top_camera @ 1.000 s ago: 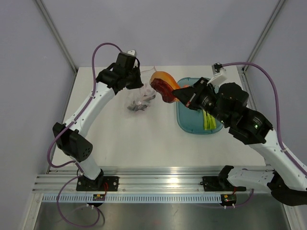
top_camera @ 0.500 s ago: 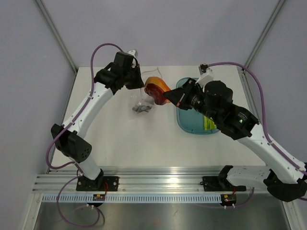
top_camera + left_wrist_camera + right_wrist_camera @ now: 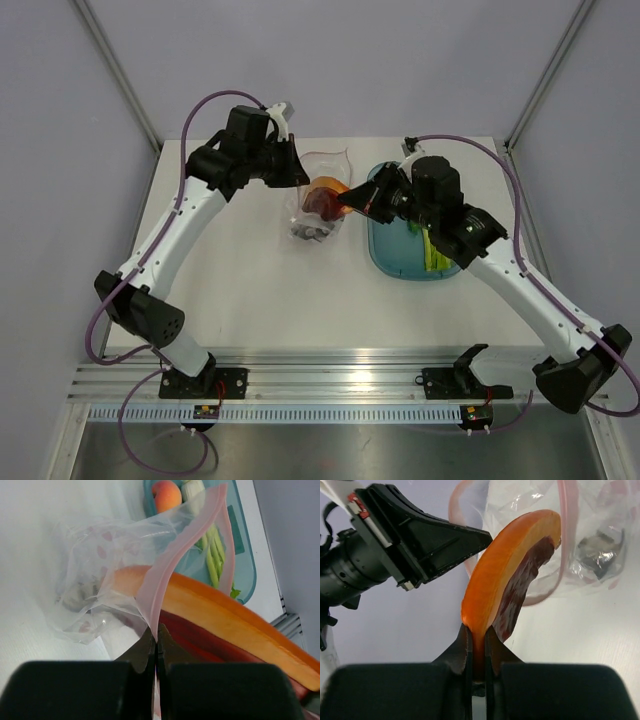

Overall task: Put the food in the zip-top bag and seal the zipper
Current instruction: Place the fake food in the zipper food storage bag.

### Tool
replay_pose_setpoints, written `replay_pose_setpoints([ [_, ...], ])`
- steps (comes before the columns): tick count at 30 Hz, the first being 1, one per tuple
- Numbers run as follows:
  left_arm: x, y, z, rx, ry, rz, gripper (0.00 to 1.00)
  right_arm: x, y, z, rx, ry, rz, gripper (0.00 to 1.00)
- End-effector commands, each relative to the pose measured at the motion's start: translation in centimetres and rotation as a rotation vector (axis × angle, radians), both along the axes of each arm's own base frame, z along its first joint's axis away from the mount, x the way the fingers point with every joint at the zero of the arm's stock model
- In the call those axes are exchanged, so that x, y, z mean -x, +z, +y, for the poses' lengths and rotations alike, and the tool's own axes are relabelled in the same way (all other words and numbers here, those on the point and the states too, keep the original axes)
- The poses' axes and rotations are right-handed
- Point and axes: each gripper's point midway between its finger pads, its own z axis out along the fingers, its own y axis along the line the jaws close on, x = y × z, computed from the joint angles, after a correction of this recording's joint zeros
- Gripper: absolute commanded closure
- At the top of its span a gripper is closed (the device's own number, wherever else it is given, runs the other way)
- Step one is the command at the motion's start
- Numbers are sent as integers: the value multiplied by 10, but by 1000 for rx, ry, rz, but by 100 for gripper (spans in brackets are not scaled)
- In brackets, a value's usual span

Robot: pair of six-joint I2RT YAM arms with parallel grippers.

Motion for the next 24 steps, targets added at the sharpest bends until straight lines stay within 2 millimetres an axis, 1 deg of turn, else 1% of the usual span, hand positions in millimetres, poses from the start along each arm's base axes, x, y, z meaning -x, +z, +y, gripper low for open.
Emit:
replay_pose_setpoints([
  [1,13,25,-10,58,-125,-78,100,11,37,22,-123,137,-34,100],
  [2,14,22,-10,54,-137,-78,100,15,39,27,-135,175,-27,100],
  [3,16,22,-12,59,-154,-75,100,15,43,29,-140,184,-23,100],
  [5,19,20,-15,69,-176,-75,100,11,34,34,-119,191,5,100],
  [7,24,23,-17,89,-204,-81,100,4,24,33,-91,166,38,100],
  [9,31,25,-21,112,-250,-92,100,2,21,34,-104,161,69,100],
  [10,33,31,-23,128,-264,-116,100,-1,17,36,-104,158,84,100],
  [11,35,30,-24,132,-277,-116,100,-4,16,36,-104,150,87,100],
  [12,37,31,-25,142,-291,-118,100,-7,10,36,-97,136,107,100],
  [17,47,42,-24,155,-324,-165,100,-22,-8,34,-91,95,152,100],
  [18,49,41,-23,155,-329,-162,100,-24,-15,36,-89,98,167,100],
  [21,51,42,-22,156,-335,-176,100,-25,-24,40,-91,106,195,100],
  [24,53,42,-23,157,-344,-172,100,-30,-32,36,-90,86,210,100],
])
